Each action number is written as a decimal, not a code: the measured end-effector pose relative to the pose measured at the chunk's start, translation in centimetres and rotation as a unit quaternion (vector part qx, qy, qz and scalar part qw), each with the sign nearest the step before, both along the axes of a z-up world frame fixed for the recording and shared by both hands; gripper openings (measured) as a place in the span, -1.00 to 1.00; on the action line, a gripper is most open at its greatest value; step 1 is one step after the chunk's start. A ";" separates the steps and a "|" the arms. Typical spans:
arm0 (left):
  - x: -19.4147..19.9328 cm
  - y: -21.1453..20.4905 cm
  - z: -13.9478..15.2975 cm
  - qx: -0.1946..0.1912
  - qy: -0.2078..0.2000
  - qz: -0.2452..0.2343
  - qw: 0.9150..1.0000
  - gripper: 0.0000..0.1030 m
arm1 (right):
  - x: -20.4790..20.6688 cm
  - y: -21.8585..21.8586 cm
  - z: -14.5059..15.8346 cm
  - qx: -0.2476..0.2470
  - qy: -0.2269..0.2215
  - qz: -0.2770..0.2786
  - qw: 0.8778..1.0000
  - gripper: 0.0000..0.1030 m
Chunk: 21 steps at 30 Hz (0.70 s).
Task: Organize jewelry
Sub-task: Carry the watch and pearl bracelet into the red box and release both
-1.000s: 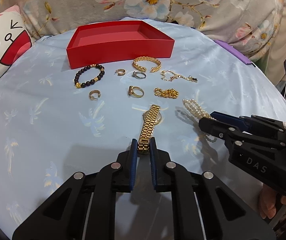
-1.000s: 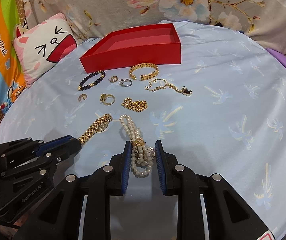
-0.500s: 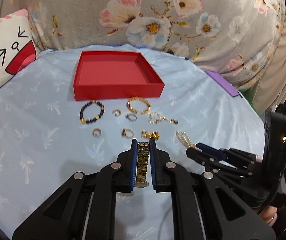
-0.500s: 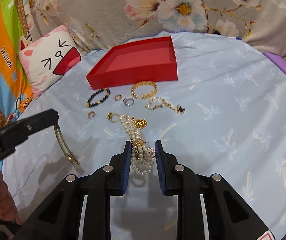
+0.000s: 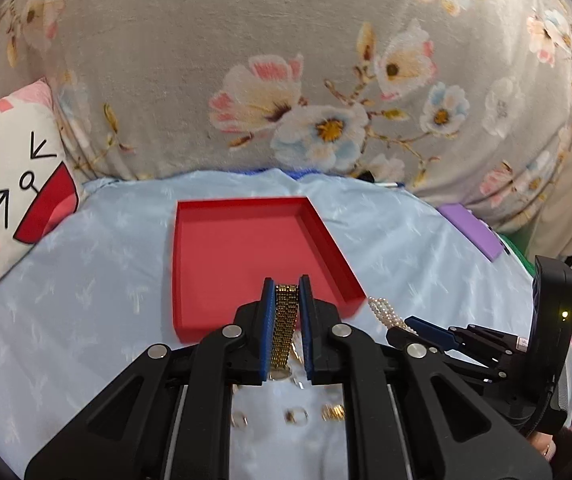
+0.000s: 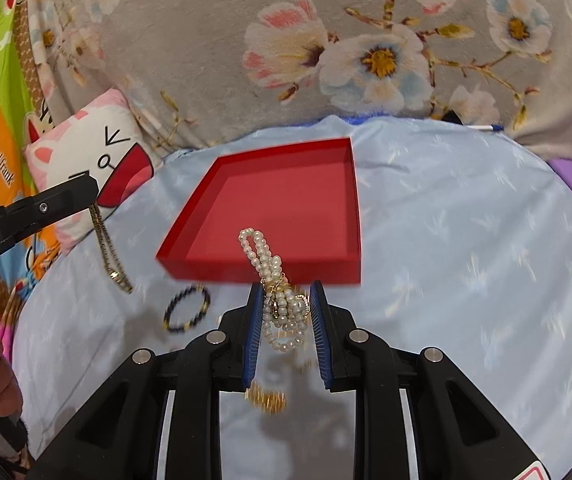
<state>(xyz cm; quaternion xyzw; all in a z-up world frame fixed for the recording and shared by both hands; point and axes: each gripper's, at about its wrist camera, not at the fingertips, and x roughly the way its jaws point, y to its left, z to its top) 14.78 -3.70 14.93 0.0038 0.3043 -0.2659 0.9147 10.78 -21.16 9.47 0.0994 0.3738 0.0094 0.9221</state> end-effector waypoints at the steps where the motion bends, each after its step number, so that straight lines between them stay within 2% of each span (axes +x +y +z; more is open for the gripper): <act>1: 1.5 -0.3 0.1 -0.002 0.001 0.003 1.000 -0.79 | 1.4 -0.2 0.1 -0.002 -0.001 -0.001 1.000 -0.57; 6: 7.6 -1.4 -0.8 0.001 0.004 0.021 1.000 -0.78 | 8.2 -1.2 -0.2 -0.006 0.003 -0.007 1.000 -0.57; 11: 13.4 -2.5 -2.7 0.020 0.016 0.042 0.999 -0.79 | 14.9 -1.5 -1.5 -0.023 0.022 -0.004 0.999 -0.57; 16: 17.8 -3.0 -5.0 0.031 0.032 0.057 0.997 -0.79 | 19.2 -1.6 -3.9 -0.028 0.049 -0.001 0.998 -0.57; 21: 20.5 -3.4 -7.0 0.038 0.047 0.067 0.996 -0.79 | 21.5 -1.8 -6.0 -0.023 0.080 -0.002 0.997 -0.57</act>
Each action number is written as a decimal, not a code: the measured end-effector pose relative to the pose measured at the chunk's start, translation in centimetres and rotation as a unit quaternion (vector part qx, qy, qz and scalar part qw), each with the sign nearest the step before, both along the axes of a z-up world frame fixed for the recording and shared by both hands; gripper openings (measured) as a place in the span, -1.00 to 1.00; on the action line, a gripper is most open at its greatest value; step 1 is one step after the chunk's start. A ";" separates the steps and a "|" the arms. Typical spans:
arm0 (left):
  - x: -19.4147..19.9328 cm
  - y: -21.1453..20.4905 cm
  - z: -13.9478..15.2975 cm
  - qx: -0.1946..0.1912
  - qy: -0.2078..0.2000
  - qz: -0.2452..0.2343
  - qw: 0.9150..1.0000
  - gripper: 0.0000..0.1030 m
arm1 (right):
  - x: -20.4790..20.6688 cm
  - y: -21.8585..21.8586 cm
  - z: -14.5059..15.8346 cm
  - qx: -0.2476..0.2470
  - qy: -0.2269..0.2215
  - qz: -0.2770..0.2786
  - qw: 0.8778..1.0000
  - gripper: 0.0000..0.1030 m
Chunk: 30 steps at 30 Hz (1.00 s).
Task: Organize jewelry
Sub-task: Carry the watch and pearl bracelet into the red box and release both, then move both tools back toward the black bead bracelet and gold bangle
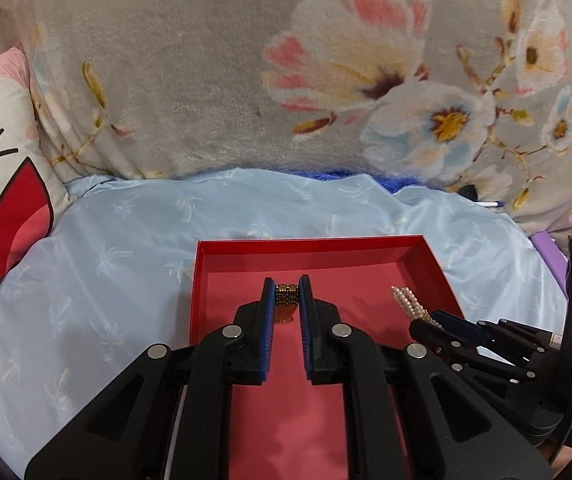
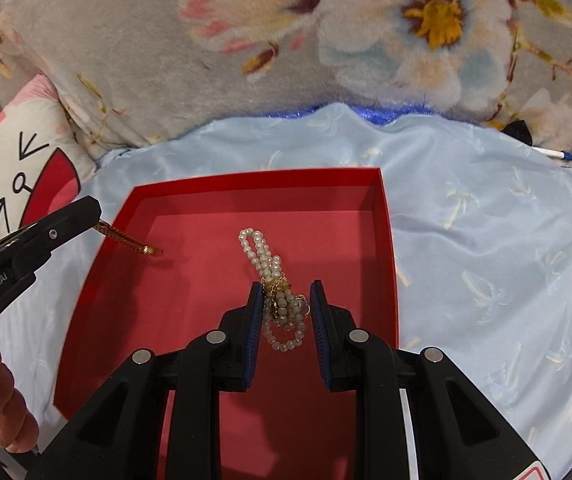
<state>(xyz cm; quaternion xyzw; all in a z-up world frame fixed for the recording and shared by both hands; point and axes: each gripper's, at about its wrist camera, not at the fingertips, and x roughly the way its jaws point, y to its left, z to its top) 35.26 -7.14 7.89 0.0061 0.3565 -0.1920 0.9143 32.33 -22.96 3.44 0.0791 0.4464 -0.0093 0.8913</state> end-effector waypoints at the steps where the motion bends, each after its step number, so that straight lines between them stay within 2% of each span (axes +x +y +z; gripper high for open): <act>1: 0.3 -0.1 -0.4 0.003 0.002 0.000 1.000 -0.79 | 0.3 0.0 -0.4 -0.003 0.006 -0.001 1.000 -0.57; 5: 1.3 -0.3 -1.3 0.001 0.012 0.000 1.000 -0.78 | 1.1 0.1 -1.4 -0.008 0.025 0.001 1.000 -0.55; 7: 1.6 -0.3 -1.5 0.001 0.012 0.006 1.000 -0.77 | 1.1 0.2 -1.5 -0.016 0.020 -0.004 1.000 -0.49; 8: 1.7 -0.2 -1.5 0.001 0.009 0.015 1.000 -0.73 | 1.0 0.2 -1.4 -0.016 0.017 -0.006 1.000 -0.37; 9: 1.7 -0.1 -1.5 0.000 0.009 0.018 1.000 -0.68 | 0.8 0.1 -1.2 -0.014 0.009 -0.011 1.000 -0.21; 11: 1.7 0.3 -1.4 0.000 0.006 0.026 1.000 -0.46 | 0.2 -0.4 -0.7 -0.011 -0.014 -0.020 1.000 -0.10; 14: 0.9 0.8 -0.8 0.002 -0.006 0.035 0.999 -0.18 | -0.9 -1.0 0.1 -0.005 -0.030 -0.028 0.999 -0.09; 16: 0.1 1.2 -0.5 0.002 -0.013 0.038 0.999 -0.10 | -2.2 -1.4 0.8 0.005 -0.040 -0.031 0.999 -0.09; 19: -2.3 2.2 0.0 0.000 -0.023 0.037 0.999 -0.02 | -4.7 -1.5 1.7 0.012 -0.054 -0.031 0.998 -0.09; 24: -7.1 3.5 0.1 0.001 -0.029 0.036 0.999 0.00 | -10.8 -1.0 2.4 0.033 -0.063 -0.021 0.997 -0.09; 30: -13.7 4.7 -1.4 0.009 -0.020 0.028 0.999 0.10 | -18.0 1.2 1.4 0.033 -0.052 -0.005 0.998 -0.09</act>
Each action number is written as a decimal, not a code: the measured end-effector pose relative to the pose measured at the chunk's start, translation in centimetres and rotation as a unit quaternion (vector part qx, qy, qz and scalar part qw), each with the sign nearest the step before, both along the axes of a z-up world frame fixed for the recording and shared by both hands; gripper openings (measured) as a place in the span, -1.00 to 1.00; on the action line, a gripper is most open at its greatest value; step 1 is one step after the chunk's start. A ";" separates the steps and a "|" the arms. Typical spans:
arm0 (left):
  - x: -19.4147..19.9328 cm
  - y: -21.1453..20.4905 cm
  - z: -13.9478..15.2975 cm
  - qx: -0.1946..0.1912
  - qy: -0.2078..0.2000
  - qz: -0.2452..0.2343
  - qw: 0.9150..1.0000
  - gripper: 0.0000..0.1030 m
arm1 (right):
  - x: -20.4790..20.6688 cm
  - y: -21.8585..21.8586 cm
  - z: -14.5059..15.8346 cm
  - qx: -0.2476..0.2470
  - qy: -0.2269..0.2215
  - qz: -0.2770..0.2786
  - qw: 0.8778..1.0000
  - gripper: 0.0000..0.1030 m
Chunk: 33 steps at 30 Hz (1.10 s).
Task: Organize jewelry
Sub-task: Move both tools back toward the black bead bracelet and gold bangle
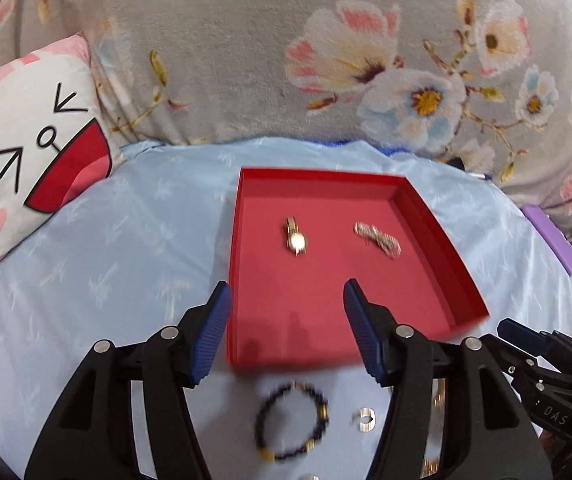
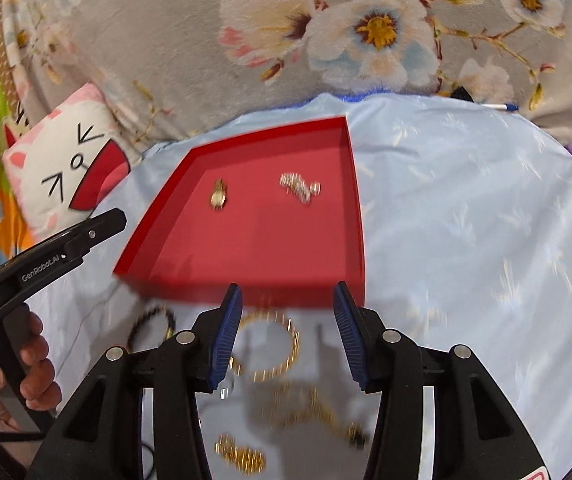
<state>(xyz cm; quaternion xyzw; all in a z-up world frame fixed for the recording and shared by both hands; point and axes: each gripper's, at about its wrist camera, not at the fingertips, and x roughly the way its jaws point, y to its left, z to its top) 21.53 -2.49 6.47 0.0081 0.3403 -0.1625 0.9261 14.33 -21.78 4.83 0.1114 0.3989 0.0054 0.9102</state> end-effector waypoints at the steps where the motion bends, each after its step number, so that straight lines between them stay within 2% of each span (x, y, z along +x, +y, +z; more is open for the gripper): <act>1: -1.1 0.2 -0.4 0.002 0.004 0.001 1.000 0.14 | -1.2 0.4 -0.3 -0.002 0.003 0.003 1.000 -0.09; 6: -5.2 1.6 -3.0 -0.010 0.040 0.009 0.999 0.19 | -6.2 1.7 -2.0 0.005 0.022 0.012 1.000 -0.09; 12: -7.8 2.8 -6.3 -0.018 0.074 0.034 0.997 0.20 | -9.1 1.7 -4.2 0.013 0.045 0.002 0.999 -0.09; 15: -8.1 3.3 -7.1 -0.023 0.084 0.040 0.995 0.24 | -9.3 1.6 -4.5 0.013 0.044 -0.003 0.999 -0.09; 17: -8.1 3.3 -7.2 -0.017 0.077 0.043 0.996 0.41 | -8.8 1.7 -4.3 0.006 0.040 -0.004 0.999 -0.08; 20: -7.8 3.1 -7.0 -0.012 0.069 0.042 0.997 0.55 | -7.7 2.3 -3.7 -0.004 0.029 -0.005 1.000 0.01; 33: -3.7 0.9 -8.2 0.030 0.088 0.049 0.994 0.52 | -5.7 2.0 -4.0 0.001 0.032 -0.014 0.999 0.02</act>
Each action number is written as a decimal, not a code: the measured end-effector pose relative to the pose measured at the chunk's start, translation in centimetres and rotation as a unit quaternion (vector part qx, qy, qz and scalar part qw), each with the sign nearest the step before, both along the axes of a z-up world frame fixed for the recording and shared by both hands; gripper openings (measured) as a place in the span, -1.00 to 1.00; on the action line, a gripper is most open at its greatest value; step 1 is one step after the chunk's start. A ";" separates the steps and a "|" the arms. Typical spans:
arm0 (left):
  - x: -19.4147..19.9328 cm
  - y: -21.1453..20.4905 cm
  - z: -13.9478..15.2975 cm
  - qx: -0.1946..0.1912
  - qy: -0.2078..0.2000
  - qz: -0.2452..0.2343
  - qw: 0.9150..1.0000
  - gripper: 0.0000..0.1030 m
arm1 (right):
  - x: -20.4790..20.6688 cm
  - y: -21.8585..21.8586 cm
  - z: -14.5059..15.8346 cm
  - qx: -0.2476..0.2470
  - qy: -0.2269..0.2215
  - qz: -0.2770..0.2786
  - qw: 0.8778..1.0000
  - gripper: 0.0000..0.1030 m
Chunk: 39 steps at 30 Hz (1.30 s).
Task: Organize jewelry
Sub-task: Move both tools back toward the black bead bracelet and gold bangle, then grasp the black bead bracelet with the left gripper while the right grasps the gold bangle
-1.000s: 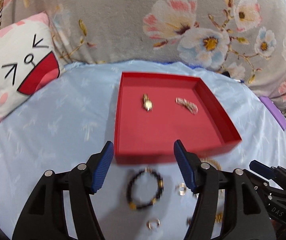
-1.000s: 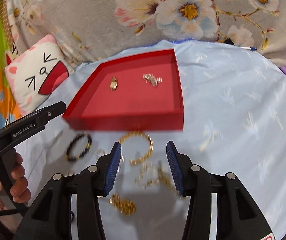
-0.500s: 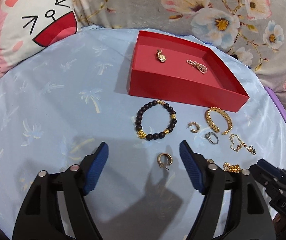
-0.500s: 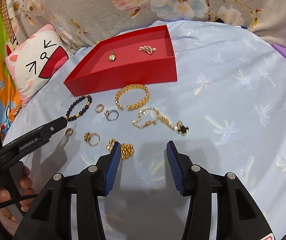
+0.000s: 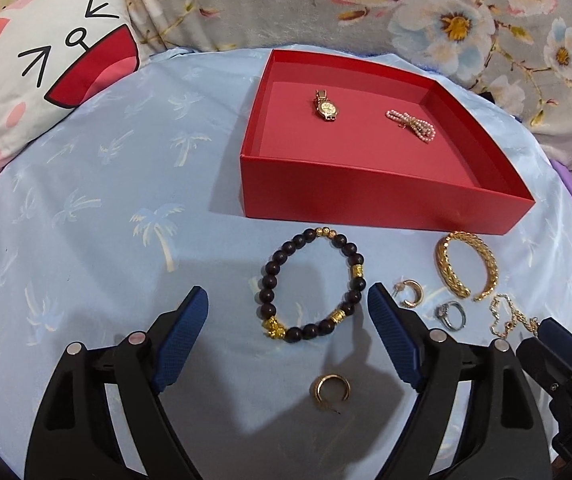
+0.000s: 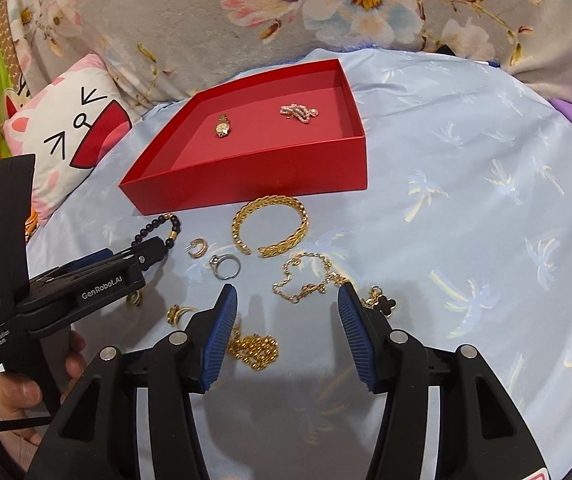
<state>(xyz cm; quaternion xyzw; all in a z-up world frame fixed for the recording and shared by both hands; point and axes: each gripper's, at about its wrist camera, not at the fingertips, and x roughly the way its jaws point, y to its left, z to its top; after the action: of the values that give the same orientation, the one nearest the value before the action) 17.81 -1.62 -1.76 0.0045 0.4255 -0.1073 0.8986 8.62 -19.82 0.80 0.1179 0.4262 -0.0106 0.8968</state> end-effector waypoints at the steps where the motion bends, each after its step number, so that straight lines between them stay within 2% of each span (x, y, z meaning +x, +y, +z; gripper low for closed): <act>1: 0.0 -0.1 0.0 0.001 -0.001 0.000 1.000 0.50 | 0.1 0.0 -0.1 0.000 0.000 0.000 1.000 0.02; 3: 0.1 -0.1 0.0 0.003 -0.001 -0.001 1.000 0.47 | 0.7 -0.1 -0.1 -0.003 0.000 0.000 1.000 0.02; 7: 0.1 0.8 0.2 -0.019 0.001 0.007 1.000 0.48 | 1.7 -0.3 0.0 -0.006 -0.002 -0.003 1.000 0.01; 9: 0.4 1.3 0.2 -0.014 0.000 0.016 1.000 0.39 | 2.2 -0.4 0.0 -0.009 -0.003 -0.005 1.000 0.01; 11: 0.7 1.4 0.2 0.000 -0.004 0.019 1.000 0.18 | 2.6 -0.5 0.0 -0.012 -0.003 -0.005 1.000 0.01; 13: 1.0 1.3 0.2 0.011 -0.008 0.016 1.000 0.10 | 3.2 -0.4 -0.2 -0.016 0.000 -0.005 1.000 0.01; 15: 1.1 1.1 0.2 0.017 -0.011 0.012 1.000 -0.07 | 3.7 -0.4 -0.5 -0.017 0.003 -0.004 1.000 0.01; 17: 1.2 1.0 0.2 0.019 -0.013 0.006 1.000 -0.44 | 4.3 -0.3 -0.6 -0.019 0.006 -0.003 1.000 0.01; 20: 1.3 1.0 0.2 0.010 -0.012 -0.007 1.000 -0.85 | 5.2 -0.3 -0.8 -0.027 0.011 -0.003 1.000 -0.04; 28: 1.0 1.1 0.3 -0.019 -0.011 -0.022 1.000 -0.86 | 6.8 -0.4 -1.5 -0.034 0.030 -0.003 0.999 -0.46; 33: 0.6 0.7 0.5 -0.023 -0.014 -0.026 0.999 -0.86 | 7.3 -0.4 -1.7 -0.050 0.034 -0.004 0.998 -0.86; 39: 0.0 0.9 1.5 -0.040 -0.017 -0.031 0.999 -0.86 | 6.5 -0.5 -1.5 -0.036 0.030 -0.001 0.999 -0.91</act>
<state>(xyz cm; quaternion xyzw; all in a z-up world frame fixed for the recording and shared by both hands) 17.77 -0.71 -0.30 -0.0161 0.4049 -0.1517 0.9015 15.12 -20.33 -0.69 0.0853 0.4525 -0.0300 0.8872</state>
